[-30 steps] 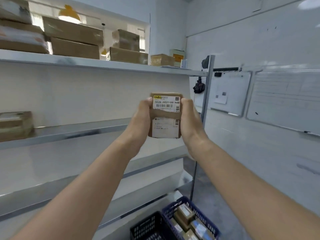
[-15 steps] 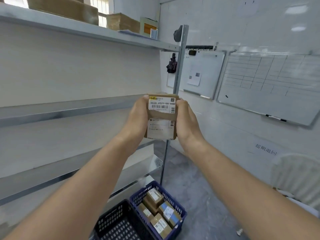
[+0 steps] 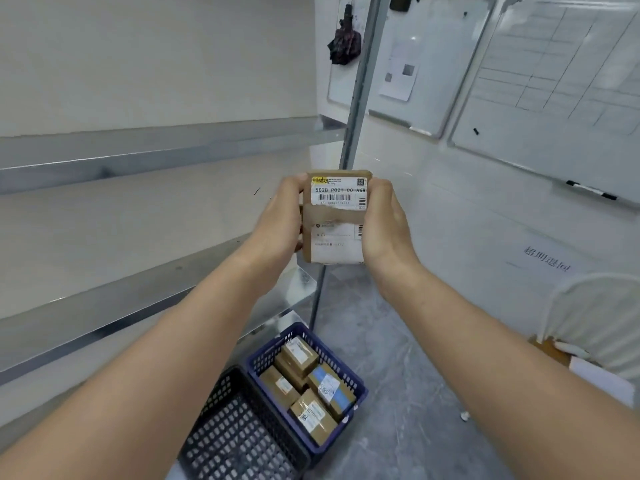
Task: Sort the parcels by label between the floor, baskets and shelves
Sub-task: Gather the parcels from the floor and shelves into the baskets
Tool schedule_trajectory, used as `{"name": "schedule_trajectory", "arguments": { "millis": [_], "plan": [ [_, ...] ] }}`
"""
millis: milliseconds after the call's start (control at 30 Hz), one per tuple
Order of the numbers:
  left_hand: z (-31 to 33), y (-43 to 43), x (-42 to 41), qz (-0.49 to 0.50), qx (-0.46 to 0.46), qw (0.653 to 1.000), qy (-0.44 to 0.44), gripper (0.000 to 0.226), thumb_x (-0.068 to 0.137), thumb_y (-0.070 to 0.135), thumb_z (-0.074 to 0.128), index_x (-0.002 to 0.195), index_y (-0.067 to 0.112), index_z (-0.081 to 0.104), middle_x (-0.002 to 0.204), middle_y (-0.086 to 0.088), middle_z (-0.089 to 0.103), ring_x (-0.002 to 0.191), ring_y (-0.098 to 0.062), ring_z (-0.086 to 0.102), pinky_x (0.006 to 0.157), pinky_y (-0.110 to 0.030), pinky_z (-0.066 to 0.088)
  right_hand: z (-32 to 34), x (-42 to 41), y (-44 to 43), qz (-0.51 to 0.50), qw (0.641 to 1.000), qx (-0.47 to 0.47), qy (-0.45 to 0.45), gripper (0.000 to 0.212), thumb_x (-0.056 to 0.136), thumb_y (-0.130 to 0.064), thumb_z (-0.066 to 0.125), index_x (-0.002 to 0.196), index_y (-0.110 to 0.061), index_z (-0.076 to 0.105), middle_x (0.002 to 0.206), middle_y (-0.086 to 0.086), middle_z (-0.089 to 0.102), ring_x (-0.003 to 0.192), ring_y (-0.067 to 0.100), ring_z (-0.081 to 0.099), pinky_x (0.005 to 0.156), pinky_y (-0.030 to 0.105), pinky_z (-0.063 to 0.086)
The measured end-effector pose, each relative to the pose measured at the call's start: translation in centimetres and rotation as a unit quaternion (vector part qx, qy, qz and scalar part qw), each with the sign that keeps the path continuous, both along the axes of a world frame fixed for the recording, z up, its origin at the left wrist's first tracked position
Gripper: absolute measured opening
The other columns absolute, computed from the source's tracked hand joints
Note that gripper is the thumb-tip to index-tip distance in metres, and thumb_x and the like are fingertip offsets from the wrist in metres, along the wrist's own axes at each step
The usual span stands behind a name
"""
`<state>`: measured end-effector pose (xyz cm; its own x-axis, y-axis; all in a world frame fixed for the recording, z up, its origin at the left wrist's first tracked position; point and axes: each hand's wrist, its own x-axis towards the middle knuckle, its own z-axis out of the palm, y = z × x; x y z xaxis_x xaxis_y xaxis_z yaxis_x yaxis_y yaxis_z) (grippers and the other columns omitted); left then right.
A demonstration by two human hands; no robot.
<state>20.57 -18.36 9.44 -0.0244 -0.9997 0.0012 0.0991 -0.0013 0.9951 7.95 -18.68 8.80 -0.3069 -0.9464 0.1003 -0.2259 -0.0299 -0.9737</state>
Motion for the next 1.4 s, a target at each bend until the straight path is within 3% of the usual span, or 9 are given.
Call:
{"name": "schedule_trajectory", "arguments": {
  "millis": [167,333,500,700,800,1033,1133,1267,1400],
  "plan": [
    [-2.7,-5.2,-2.6,0.034,0.02,0.999,0.002,0.038,0.105,0.048,0.03,0.102,0.036,0.065,0.075,0.012,0.075,0.091,-0.02,0.069,0.082,-0.037,0.054,-2.4,-2.8,-6.1,0.027,0.999,0.023,-0.003,0.056,0.1,-0.057,0.026,0.13,-0.03,0.066,0.106,-0.011,0.075,0.104,0.014,0.07,0.077,0.034,0.054],
    [-6.2,-11.2,-7.1,0.096,0.045,0.994,-0.001,0.04,0.105,0.047,0.027,0.112,0.03,0.062,0.097,0.0,0.069,0.09,-0.017,0.067,0.079,-0.033,0.051,-6.1,-6.9,-13.7,0.073,0.996,0.033,0.034,0.056,0.098,-0.059,0.021,0.123,-0.039,0.067,0.111,-0.014,0.075,0.11,0.013,0.069,0.102,0.045,0.058],
    [-10.2,-17.8,-12.9,0.188,0.084,0.979,0.001,0.043,0.104,0.049,0.027,0.117,0.029,0.062,0.106,-0.004,0.068,0.102,-0.022,0.065,0.093,-0.042,0.052,-10.2,-12.1,-22.7,0.164,0.982,0.063,0.07,0.05,0.113,-0.049,0.022,0.128,-0.039,0.068,0.108,-0.019,0.072,0.109,0.005,0.066,0.09,0.031,0.052],
    [-14.0,-22.4,-16.6,0.282,0.151,0.947,0.0,0.041,0.104,0.05,0.028,0.101,0.038,0.067,0.093,0.003,0.072,0.101,-0.023,0.068,0.099,-0.049,0.053,-15.8,-15.0,-29.2,0.241,0.963,0.109,0.059,0.049,0.112,-0.049,0.026,0.123,-0.031,0.069,0.111,-0.013,0.073,0.112,0.01,0.066,0.107,0.045,0.053],
    [-16.3,-23.6,-16.5,0.31,0.188,0.932,0.006,0.042,0.103,0.052,0.032,0.097,0.034,0.068,0.089,0.004,0.072,0.099,-0.024,0.07,0.099,-0.05,0.053,-18.5,-14.9,-31.0,0.254,0.954,0.153,0.042,0.053,0.104,-0.054,0.026,0.119,-0.031,0.07,0.11,-0.01,0.077,0.109,0.013,0.069,0.105,0.048,0.056],
    [-23.3,-25.0,-13.2,0.306,0.263,0.915,0.001,0.05,0.096,0.06,0.034,0.118,0.029,0.065,0.104,-0.007,0.059,0.096,-0.027,0.064,0.103,-0.054,0.049,-24.8,-12.3,-33.0,0.277,0.93,0.218,0.109,0.053,0.101,-0.052,0.021,0.12,-0.033,0.067,0.109,-0.014,0.07,0.11,0.018,0.064,0.105,0.048,0.052],
    [-27.5,-25.7,-11.4,0.299,0.282,0.911,0.033,0.047,0.102,0.056,0.031,0.116,0.028,0.066,0.096,-0.004,0.063,0.094,-0.026,0.07,0.1,-0.052,0.052,-27.8,-10.6,-34.0,0.291,0.918,0.219,0.158,0.051,0.106,-0.051,0.021,0.122,-0.032,0.065,0.108,-0.012,0.07,0.107,0.018,0.065,0.094,0.045,0.051],
    [-32.2,-26.6,-9.9,0.287,0.293,0.911,0.054,0.043,0.104,0.052,0.029,0.112,0.032,0.066,0.075,0.009,0.073,0.089,-0.02,0.071,0.093,-0.045,0.054,-31.9,-9.3,-35.1,0.301,0.909,0.237,0.166,0.053,0.107,-0.053,0.021,0.123,-0.027,0.064,0.104,-0.01,0.07,0.095,0.008,0.063,0.076,0.035,0.044],
    [-36.0,-27.3,-8.9,0.3,0.321,0.895,0.075,0.045,0.104,0.051,0.03,0.113,0.031,0.069,0.094,-0.005,0.076,0.102,-0.032,0.07,0.097,-0.048,0.052,-36.4,-9.0,-35.4,0.312,0.899,0.27,0.145,0.045,0.111,-0.049,0.027,0.135,-0.028,0.059,0.108,-0.019,0.064,0.095,-0.003,0.062,0.078,0.028,0.049]
  ]
}}
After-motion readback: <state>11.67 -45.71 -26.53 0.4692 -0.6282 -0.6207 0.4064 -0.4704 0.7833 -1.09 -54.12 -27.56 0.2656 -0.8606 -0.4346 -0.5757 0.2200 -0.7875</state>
